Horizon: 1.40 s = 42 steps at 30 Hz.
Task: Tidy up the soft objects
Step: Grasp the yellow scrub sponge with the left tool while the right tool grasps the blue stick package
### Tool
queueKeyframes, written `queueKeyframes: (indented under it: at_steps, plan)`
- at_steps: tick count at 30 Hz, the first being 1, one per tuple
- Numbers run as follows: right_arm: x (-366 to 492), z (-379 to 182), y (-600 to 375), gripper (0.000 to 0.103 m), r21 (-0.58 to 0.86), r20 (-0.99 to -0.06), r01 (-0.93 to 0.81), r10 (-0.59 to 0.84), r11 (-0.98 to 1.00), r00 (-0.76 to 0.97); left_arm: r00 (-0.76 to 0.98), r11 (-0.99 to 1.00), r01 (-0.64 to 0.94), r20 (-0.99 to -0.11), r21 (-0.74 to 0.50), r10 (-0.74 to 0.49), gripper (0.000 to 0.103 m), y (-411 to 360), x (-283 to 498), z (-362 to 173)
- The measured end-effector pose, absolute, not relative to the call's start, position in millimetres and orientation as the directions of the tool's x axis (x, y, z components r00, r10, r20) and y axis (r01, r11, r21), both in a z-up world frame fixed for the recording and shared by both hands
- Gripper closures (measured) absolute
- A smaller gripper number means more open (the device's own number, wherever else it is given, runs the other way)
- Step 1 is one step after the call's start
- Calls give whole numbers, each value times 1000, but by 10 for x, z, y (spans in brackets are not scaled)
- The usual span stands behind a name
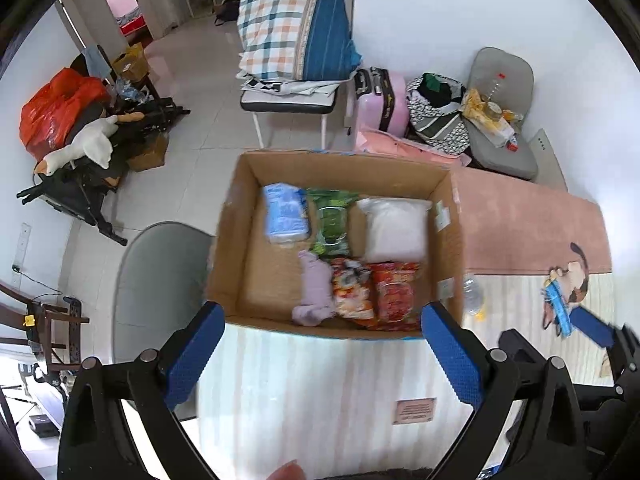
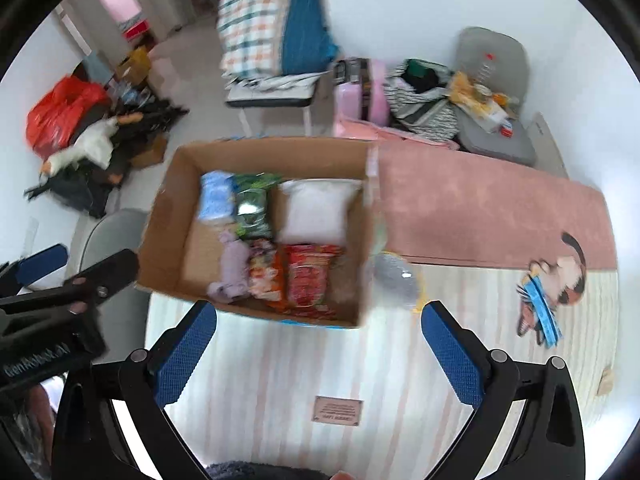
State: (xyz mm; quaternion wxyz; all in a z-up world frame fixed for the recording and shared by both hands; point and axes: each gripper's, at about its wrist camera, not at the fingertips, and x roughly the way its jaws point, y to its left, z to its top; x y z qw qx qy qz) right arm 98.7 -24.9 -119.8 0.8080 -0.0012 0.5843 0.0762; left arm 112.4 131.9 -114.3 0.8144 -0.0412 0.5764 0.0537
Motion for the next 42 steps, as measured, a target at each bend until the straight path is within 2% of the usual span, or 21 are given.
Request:
queueKeyframes:
  at_steps: [4,10,13,17,25,33,35,36,38,39,40,42]
  plan:
    - [1007,-1310,-929,0,77,-955,2,73,997,288,294,994,-78,-955,-75,-49,2,800,1353,-1281]
    - [996,-1642,-2194,0,24,-976,213,-24,977,218,96,982,34,-978,-183,-186,2,-244,1750,-1852]
    - [986,-1816,-2794,0,-3,-981,288,-58,958,183,-8,979,-1,-979,-206,-206,2,-654,1924,-2270]
    - [1037,-2078,-3426,0,-39,-987,338,-89,940,135,-106,978,-125,-978,-167,-180,2,-946,2118,-2838]
    - [1350,-2754,-4144,0,-100,-994,266,-106,959,8,-223,976,-213,-970,-49,-97,2,-1206,2266,-3636]
    - [1677,-3507,-4180,0,-166,-982,82,-157,983,-106,-250,929,-369,-964,6,-93,4,-965,2407,-3974]
    - [1744,-3672,-4186,0,-154,-981,66,-145,986,-126,-249,927,-372,-967,42,-57,12,-942,2441,-4016]
    - [1773,-3747,-4192,0,-149,-981,63,-139,987,-135,-247,928,-367,-968,60,-35,25,-939,2448,-4032]
    - [1823,-3872,-4201,1,-138,-980,61,-128,989,-153,-222,925,-377,-974,45,-43,34,-937,2439,-4023]
    - [1848,-3931,-4200,2,-129,-980,59,-118,990,-162,-212,928,-370,-976,38,-45,42,-951,2439,-4008]
    - [1868,-3979,-4197,4,-118,-980,59,-106,991,-170,-203,935,-352,-978,33,-42,51,-983,2442,-3988]
    - [1903,-4063,-4188,10,-107,-978,53,-96,993,-184,-194,956,-290,-981,47,-11,61,-1104,2437,-3951]
